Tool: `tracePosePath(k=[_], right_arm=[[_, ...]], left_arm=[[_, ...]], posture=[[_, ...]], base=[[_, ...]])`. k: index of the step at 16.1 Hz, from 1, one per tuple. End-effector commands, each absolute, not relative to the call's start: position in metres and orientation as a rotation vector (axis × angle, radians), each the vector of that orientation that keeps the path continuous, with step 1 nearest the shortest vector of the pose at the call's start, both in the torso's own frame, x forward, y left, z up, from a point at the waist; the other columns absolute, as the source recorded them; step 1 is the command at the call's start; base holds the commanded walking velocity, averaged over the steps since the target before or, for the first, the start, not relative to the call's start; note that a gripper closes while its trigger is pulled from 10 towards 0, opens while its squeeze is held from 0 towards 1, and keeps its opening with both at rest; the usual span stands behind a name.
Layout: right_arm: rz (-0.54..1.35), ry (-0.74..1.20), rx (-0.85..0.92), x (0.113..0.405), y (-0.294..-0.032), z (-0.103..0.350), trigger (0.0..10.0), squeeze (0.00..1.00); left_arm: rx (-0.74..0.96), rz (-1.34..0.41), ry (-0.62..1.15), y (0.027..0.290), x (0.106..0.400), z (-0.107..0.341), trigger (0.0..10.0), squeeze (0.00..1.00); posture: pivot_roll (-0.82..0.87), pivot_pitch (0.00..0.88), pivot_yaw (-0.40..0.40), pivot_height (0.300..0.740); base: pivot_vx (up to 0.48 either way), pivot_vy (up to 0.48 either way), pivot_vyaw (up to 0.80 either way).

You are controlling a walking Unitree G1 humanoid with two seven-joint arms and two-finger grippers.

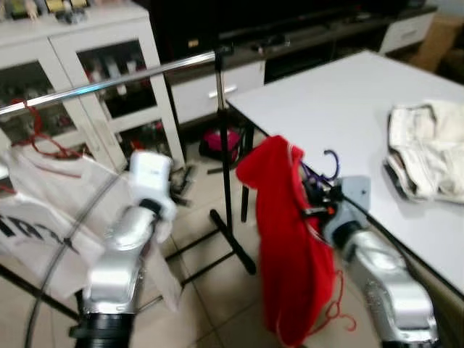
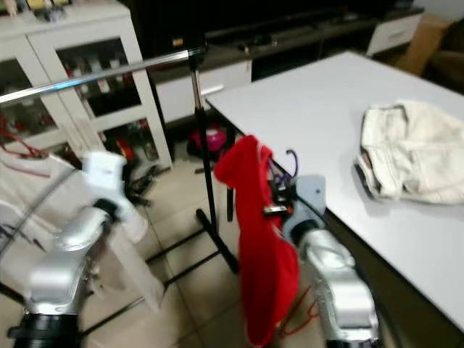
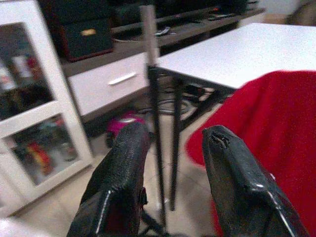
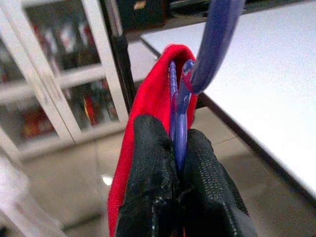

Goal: Hang hanger

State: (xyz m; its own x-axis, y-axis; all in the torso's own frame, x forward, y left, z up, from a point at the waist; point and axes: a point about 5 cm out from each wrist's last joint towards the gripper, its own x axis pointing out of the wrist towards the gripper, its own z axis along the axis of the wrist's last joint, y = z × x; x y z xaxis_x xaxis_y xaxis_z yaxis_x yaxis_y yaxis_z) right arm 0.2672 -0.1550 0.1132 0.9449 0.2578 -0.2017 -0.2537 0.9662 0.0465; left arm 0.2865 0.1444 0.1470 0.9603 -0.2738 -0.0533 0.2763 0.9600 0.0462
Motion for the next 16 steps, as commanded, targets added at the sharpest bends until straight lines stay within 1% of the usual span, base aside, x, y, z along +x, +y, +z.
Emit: tracePosePath(k=[1,4,6,11,14,16], right_arm=[[0.383,0.129,-0.006,0.274,-0.131,0.129,10.0,0.0],[0.378,0.108,0.005,0.278,-0.13,0.131,10.0,0.0],[0.383,0.112,-0.033,0.277,-0.132,0.13,10.0,0.0],[0.44,0.092,-0.056,0.28,-0.127,0.134,10.0,0.0],[0.47,0.072,-0.147,0.283,-0.129,0.135,10.0,0.0],[0.505,0.028,-0.211,0.286,-0.127,0.14,10.0,0.0]], left_arm=[[0.076,-0.208,0.044,0.16,0.28,0.15,10.0,0.0],[0.085,-0.201,0.039,0.161,0.279,0.152,10.0,0.0],[0.089,-0.208,0.045,0.16,0.278,0.152,10.0,0.0],[0.09,-0.224,0.013,0.153,0.281,0.158,10.0,0.0],[0.099,-0.214,-0.009,0.152,0.279,0.161,10.0,0.0],[0.106,-0.215,-0.017,0.152,0.278,0.162,10.0,0.0]], posture=[[-0.1,0.0,-0.011,0.71],[-0.1,0.0,-0.009,0.71],[-0.1,0.0,0.0,0.71],[-0.11,0.0,-0.007,0.71],[-0.09,0.0,-0.024,0.71],[-0.09,0.0,-0.026,0.71]], base=[[0.386,0.0,0.8],[0.386,0.0,0.0],[0.381,0.0,0.22],[0.372,0.0,0.8],[0.371,0.0,0.8],[0.368,0.0,0.0]])
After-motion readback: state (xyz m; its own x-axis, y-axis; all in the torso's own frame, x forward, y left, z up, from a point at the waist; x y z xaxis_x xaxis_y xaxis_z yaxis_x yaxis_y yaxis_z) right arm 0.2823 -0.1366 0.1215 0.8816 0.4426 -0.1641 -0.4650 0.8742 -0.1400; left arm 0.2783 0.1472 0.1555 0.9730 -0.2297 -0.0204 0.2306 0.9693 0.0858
